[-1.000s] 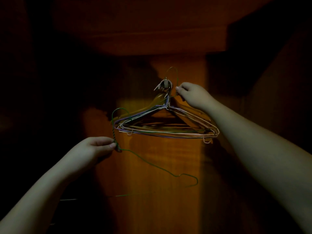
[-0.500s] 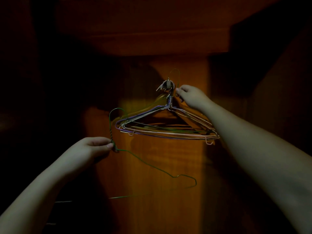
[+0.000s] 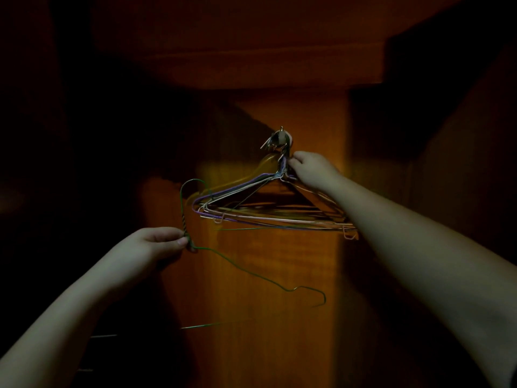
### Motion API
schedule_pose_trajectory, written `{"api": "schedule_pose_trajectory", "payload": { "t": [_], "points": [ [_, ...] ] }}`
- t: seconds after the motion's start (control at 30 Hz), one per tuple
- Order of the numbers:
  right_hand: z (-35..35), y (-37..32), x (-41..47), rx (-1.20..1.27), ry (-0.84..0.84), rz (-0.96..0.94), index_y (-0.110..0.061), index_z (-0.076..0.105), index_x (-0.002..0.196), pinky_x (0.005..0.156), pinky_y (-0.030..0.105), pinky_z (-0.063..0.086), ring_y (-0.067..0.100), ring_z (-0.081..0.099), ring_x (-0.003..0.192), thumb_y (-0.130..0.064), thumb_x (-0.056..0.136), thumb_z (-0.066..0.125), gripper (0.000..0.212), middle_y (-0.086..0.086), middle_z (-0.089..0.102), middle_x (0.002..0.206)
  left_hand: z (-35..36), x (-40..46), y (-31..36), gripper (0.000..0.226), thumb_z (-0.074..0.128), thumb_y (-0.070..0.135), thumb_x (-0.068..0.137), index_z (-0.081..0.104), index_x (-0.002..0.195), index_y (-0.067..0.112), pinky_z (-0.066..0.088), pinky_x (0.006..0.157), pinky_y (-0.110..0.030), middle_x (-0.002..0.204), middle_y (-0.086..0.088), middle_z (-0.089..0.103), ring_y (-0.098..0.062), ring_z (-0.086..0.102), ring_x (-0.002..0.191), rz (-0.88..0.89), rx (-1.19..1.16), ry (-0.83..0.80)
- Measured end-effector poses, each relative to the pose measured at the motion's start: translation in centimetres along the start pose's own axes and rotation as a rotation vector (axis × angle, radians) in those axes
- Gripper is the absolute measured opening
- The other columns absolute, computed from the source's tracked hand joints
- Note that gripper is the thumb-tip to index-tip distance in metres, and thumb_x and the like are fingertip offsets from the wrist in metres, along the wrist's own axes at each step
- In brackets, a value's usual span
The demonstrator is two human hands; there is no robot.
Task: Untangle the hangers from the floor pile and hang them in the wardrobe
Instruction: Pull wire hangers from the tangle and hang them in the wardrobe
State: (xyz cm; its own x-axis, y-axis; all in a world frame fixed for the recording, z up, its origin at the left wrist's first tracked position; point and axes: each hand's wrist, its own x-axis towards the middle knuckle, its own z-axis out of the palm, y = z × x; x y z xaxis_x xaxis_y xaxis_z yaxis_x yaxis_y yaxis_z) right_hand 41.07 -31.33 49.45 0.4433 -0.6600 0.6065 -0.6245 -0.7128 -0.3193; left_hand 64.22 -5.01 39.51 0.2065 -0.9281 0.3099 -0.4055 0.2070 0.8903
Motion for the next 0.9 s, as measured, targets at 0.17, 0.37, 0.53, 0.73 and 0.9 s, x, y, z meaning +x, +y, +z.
{"api": "schedule_pose_trajectory", "payload": {
  "t": [0.17,0.37,0.53,0.73,0.9],
  "points": [
    [0.1,-0.4,0.7,-0.147,0.001,0.007,-0.022,0.046,0.075,0.055,0.029,0.029,0.017,0.045,0.07,-0.035,0.103,0.037,0.032,-0.004,0.043,0.075,0.1,0.1,-0.2,0.028,0.064,0.035,0.076,0.075,0.09,0.013,0.024,0.064,-0.034,0.088,-0.011,0.05,-0.027,0.037,0.081,-0.005,0.023,-0.006],
    [0.3,-0.9,0.9,-0.151,-0.044,0.029,-0.017,0.054,0.09,0.053,0.029,0.031,0.015,0.047,0.065,-0.038,0.103,0.038,0.029,-0.001,0.05,0.072,-0.2,0.0,-0.5,0.032,0.066,0.037,0.074,0.075,0.092,0.013,0.024,0.071,-0.04,0.093,-0.012,0.052,-0.027,0.04,0.086,-0.017,0.012,-0.01],
    [0.1,-1.0,1.1,-0.173,-0.049,0.047,-0.016,0.056,0.091,0.053,0.029,0.032,0.015,0.047,0.063,-0.04,0.103,0.039,0.032,0.001,0.053,0.073,-0.2,-0.2,-0.6,0.033,0.068,0.039,0.073,0.075,0.093,0.013,0.026,0.07,-0.039,0.094,-0.012,0.053,-0.027,0.041,0.085,-0.017,0.028,-0.011],
    [-0.2,-1.2,1.3,-0.197,-0.071,0.075,-0.015,0.061,0.092,0.056,0.029,0.037,0.015,0.05,0.065,-0.044,0.101,0.042,0.036,0.001,0.055,0.073,0.7,-0.8,0.1,0.018,0.065,0.029,0.078,0.075,0.082,0.014,0.023,0.052,-0.027,0.072,-0.01,0.044,-0.023,0.033,0.063,-0.032,0.022,-0.02],
    [-1.4,-1.4,-0.4,-0.182,-0.001,0.096,-0.014,0.058,0.107,0.066,0.032,0.038,0.018,0.052,0.08,-0.046,0.099,0.046,0.035,0.002,0.055,0.088,1.6,-1.2,-0.3,0.021,0.053,0.011,0.097,0.069,0.085,0.005,0.023,0.042,-0.017,0.055,0.001,0.041,-0.008,0.034,0.046,-0.091,0.024,-0.007]
  ]
}}
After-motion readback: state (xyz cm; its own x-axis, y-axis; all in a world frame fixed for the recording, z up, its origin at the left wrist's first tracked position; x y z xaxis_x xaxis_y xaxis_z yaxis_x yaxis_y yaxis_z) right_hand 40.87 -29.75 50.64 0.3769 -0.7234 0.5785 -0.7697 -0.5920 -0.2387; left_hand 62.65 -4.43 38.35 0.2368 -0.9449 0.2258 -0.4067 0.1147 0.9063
